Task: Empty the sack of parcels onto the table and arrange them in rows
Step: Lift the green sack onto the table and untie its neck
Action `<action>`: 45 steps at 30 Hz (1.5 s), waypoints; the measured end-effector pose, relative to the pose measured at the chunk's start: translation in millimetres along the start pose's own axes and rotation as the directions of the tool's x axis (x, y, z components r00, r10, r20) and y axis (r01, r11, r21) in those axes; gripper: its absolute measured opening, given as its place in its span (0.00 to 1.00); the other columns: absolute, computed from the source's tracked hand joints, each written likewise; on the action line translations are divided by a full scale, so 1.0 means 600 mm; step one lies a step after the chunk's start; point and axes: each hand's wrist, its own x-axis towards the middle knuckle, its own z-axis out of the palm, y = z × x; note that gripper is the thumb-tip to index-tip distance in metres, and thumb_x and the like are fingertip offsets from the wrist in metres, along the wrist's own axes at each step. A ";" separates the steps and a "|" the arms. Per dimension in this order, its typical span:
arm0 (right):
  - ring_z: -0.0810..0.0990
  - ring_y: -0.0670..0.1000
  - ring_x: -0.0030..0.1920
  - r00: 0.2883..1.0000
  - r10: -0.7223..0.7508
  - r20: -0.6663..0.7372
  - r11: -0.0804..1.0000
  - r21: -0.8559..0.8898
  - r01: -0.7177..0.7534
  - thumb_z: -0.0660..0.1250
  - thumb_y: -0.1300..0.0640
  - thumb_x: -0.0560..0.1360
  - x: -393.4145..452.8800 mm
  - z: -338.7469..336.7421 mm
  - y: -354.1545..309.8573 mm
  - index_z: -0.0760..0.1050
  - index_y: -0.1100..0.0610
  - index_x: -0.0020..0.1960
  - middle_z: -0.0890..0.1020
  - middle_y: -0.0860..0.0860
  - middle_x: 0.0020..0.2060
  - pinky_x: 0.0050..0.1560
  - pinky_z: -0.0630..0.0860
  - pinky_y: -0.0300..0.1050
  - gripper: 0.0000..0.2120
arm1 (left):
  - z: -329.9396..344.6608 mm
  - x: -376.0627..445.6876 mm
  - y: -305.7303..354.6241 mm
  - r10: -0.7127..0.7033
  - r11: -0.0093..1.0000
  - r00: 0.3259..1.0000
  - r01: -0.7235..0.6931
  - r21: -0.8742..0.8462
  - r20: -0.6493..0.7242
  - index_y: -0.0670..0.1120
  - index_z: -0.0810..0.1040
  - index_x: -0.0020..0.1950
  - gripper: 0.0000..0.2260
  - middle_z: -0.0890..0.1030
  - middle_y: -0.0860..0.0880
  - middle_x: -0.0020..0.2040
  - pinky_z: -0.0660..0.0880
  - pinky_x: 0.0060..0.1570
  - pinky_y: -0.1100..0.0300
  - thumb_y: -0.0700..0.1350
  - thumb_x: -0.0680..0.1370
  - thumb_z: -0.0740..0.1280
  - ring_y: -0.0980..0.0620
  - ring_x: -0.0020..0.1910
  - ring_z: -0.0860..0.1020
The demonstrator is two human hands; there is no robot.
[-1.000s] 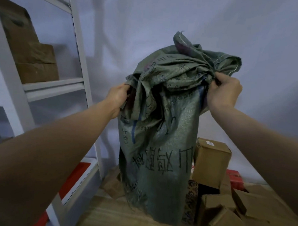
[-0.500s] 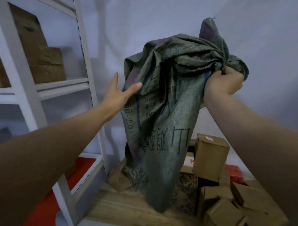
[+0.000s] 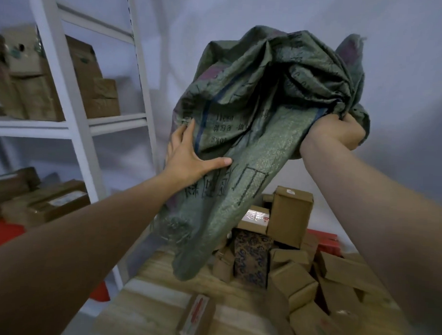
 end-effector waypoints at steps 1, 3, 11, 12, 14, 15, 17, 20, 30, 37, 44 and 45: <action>0.82 0.51 0.43 1.000 0.006 -0.008 1.000 -0.029 -0.006 0.62 0.65 0.75 -0.005 -0.010 -0.008 0.83 0.54 0.39 0.81 0.46 0.36 0.53 0.82 0.49 0.14 | -0.002 -0.011 0.008 -0.004 1.000 1.000 0.004 -0.002 0.012 0.55 0.47 0.81 0.60 0.50 0.51 0.79 0.52 0.77 0.47 0.75 0.57 0.72 0.47 0.79 0.49; 0.82 0.50 0.43 1.000 0.009 -0.016 0.997 -0.074 -0.011 0.63 0.64 0.77 -0.011 -0.028 -0.022 0.85 0.58 0.47 0.82 0.46 0.38 0.52 0.82 0.44 0.12 | -0.005 -0.033 0.023 -0.013 1.000 0.999 0.014 -0.005 0.030 0.57 0.48 0.81 0.60 0.50 0.52 0.79 0.52 0.77 0.45 0.77 0.56 0.71 0.47 0.79 0.49; 0.83 0.52 0.45 0.997 0.058 -0.041 0.997 -0.056 -0.061 0.63 0.65 0.76 -0.034 -0.082 -0.061 0.86 0.58 0.46 0.84 0.50 0.42 0.52 0.83 0.49 0.12 | -0.003 -0.113 0.120 0.108 0.994 0.978 -0.103 -0.038 0.176 0.62 0.61 0.75 0.52 0.51 0.56 0.79 0.51 0.75 0.36 0.78 0.55 0.67 0.46 0.78 0.51; 0.83 0.53 0.45 0.997 0.067 -0.043 0.997 -0.032 -0.068 0.63 0.65 0.75 -0.037 -0.088 -0.064 0.86 0.58 0.46 0.84 0.52 0.43 0.53 0.83 0.50 0.12 | -0.003 -0.122 0.132 0.127 0.992 0.967 -0.130 -0.003 0.221 0.62 0.62 0.74 0.50 0.51 0.56 0.78 0.49 0.75 0.37 0.77 0.55 0.67 0.47 0.78 0.51; 0.83 0.54 0.44 0.996 0.074 -0.047 0.997 -0.006 -0.074 0.62 0.66 0.75 -0.043 -0.094 -0.069 0.85 0.59 0.45 0.84 0.52 0.42 0.53 0.83 0.52 0.12 | 0.001 -0.135 0.148 0.143 0.978 0.946 -0.180 0.104 0.291 0.58 0.65 0.73 0.49 0.55 0.55 0.76 0.47 0.75 0.42 0.76 0.56 0.70 0.47 0.77 0.53; 0.82 0.53 0.43 0.996 0.073 -0.047 0.997 -0.006 -0.074 0.63 0.66 0.75 -0.049 -0.096 -0.072 0.85 0.59 0.44 0.83 0.52 0.41 0.52 0.83 0.51 0.12 | 0.004 -0.139 0.152 0.146 0.964 0.944 -0.203 0.171 0.297 0.56 0.67 0.72 0.47 0.57 0.53 0.75 0.47 0.74 0.45 0.74 0.57 0.72 0.47 0.76 0.55; 0.81 0.52 0.42 0.997 0.067 -0.041 0.997 -0.020 -0.068 0.63 0.67 0.75 -0.062 -0.097 -0.075 0.85 0.59 0.43 0.82 0.50 0.39 0.51 0.83 0.50 0.12 | 0.005 -0.142 0.152 0.171 0.929 0.957 -0.235 0.286 0.234 0.52 0.72 0.66 0.37 0.64 0.50 0.69 0.52 0.73 0.48 0.68 0.63 0.75 0.48 0.72 0.62; 0.80 0.49 0.40 0.999 0.028 0.034 0.997 -0.073 -0.025 0.63 0.66 0.76 -0.086 -0.097 -0.075 0.82 0.55 0.40 0.82 0.47 0.38 0.50 0.81 0.45 0.13 | -0.022 -0.138 0.131 0.245 0.873 0.965 -0.261 0.413 0.093 0.49 0.79 0.56 0.17 0.73 0.49 0.60 0.62 0.63 0.51 0.58 0.73 0.72 0.47 0.61 0.73; 0.74 0.47 0.38 0.844 -0.160 0.512 0.759 -0.483 0.437 0.67 0.62 0.76 -0.195 -0.100 -0.062 0.82 0.62 0.39 0.84 0.55 0.36 0.44 0.74 0.43 0.09 | -0.217 -0.110 0.018 0.097 0.795 0.973 0.049 0.605 -0.207 0.48 0.82 0.46 0.10 0.81 0.45 0.42 0.69 0.48 0.51 0.55 0.76 0.70 0.40 0.47 0.79; 0.72 0.51 0.32 0.788 -0.104 0.607 0.621 -0.579 0.528 0.74 0.57 0.73 -0.234 -0.099 -0.095 0.78 0.70 0.39 0.75 0.55 0.30 0.35 0.74 0.48 0.15 | -0.277 -0.098 0.011 0.161 0.729 0.951 0.066 0.681 -0.264 0.48 0.83 0.50 0.08 0.73 0.46 0.36 0.66 0.50 0.50 0.52 0.77 0.70 0.41 0.46 0.78; 0.86 0.59 0.43 0.791 0.266 0.552 0.700 -0.674 0.235 0.83 0.56 0.63 -0.230 -0.125 -0.097 0.82 0.67 0.52 0.84 0.60 0.51 0.41 0.85 0.54 0.23 | -0.268 -0.107 -0.012 0.093 0.780 0.965 0.082 0.621 -0.245 0.48 0.79 0.44 0.05 0.77 0.46 0.38 0.65 0.54 0.50 0.48 0.77 0.69 0.41 0.45 0.77; 0.86 0.58 0.43 0.776 0.288 0.561 0.686 -0.686 0.241 0.83 0.57 0.63 -0.230 -0.129 -0.099 0.81 0.68 0.53 0.84 0.60 0.51 0.40 0.85 0.53 0.24 | -0.267 -0.109 -0.015 0.081 0.782 0.966 0.091 0.616 -0.245 0.48 0.78 0.43 0.05 0.79 0.45 0.40 0.65 0.54 0.50 0.47 0.77 0.68 0.41 0.47 0.78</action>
